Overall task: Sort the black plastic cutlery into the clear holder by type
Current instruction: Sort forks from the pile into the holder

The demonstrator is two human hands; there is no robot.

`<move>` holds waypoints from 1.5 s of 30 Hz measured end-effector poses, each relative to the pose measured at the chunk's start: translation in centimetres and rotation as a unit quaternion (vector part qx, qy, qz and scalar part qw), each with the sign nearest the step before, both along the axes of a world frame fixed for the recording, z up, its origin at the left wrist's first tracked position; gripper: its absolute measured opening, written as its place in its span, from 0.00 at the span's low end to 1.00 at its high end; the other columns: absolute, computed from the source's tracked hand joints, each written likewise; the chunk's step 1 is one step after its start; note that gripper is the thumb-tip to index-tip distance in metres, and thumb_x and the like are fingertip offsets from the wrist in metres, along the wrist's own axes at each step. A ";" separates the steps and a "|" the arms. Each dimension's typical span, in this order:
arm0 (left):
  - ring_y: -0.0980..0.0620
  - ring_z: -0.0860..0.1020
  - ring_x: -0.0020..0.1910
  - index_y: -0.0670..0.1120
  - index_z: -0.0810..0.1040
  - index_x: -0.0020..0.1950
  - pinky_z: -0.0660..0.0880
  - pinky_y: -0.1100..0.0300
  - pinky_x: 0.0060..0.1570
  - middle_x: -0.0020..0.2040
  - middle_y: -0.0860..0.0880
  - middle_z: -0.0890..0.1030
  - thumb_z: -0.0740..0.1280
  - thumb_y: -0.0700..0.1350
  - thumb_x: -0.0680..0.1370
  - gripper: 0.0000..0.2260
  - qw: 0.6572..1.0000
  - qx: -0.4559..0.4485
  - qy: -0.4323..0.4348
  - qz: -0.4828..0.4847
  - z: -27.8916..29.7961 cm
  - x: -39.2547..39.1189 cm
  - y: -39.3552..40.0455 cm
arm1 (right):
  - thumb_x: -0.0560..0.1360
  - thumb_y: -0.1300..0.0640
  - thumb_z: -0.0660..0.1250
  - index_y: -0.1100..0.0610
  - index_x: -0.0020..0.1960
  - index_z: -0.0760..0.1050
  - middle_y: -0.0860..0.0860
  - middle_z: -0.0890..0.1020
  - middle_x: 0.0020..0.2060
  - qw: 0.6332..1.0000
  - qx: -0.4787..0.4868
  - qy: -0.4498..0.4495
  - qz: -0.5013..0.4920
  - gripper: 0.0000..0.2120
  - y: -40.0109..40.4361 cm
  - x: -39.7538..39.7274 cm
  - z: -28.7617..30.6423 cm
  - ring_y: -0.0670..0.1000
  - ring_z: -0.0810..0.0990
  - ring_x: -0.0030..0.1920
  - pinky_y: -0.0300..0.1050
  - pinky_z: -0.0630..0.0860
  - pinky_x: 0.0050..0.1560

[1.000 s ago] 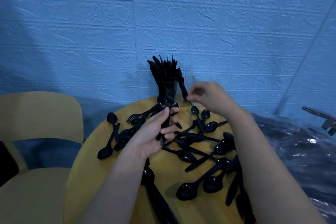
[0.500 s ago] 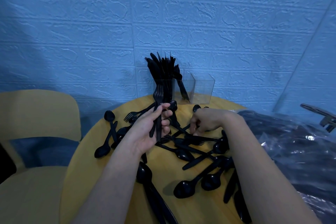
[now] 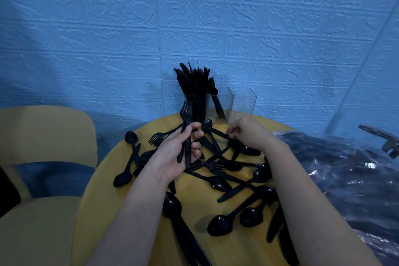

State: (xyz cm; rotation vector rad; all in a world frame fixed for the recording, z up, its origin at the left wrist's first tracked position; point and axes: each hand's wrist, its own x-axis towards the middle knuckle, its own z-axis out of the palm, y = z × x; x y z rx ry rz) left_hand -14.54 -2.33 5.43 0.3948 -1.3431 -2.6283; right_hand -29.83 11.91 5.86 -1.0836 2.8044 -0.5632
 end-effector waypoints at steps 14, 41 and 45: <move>0.57 0.71 0.26 0.45 0.77 0.54 0.71 0.65 0.24 0.35 0.50 0.80 0.58 0.43 0.82 0.09 1.000 -0.002 -0.002 0.002 -0.1 0.0 -0.1 | 0.78 0.57 0.66 0.57 0.54 0.81 0.49 0.80 0.47 0.980 -0.161 -0.112 -0.027 0.08 0.6 0.3 0.4 0.47 0.76 0.50 0.37 0.69 0.49; 0.57 0.74 0.26 0.44 0.78 0.53 0.75 0.63 0.26 0.35 0.49 0.80 0.58 0.43 0.82 0.10 1.000 0.007 0.003 0.010 -0.1 0.0 -0.3 | 0.72 0.57 0.73 0.51 0.42 0.80 0.45 0.81 0.40 0.993 0.060 -0.082 0.062 0.02 0.9 1.7 3.3 0.44 0.77 0.44 0.35 0.71 0.43; 0.57 0.75 0.26 0.43 0.78 0.53 0.77 0.62 0.28 0.34 0.49 0.80 0.57 0.43 0.82 0.10 1.000 0.012 0.005 0.014 0.0 0.1 -0.2 | 0.69 0.49 0.74 0.50 0.44 0.80 0.50 0.82 0.47 0.956 0.252 -0.132 0.067 0.07 -0.3 2.9 3.0 0.49 0.78 0.50 0.44 0.75 0.51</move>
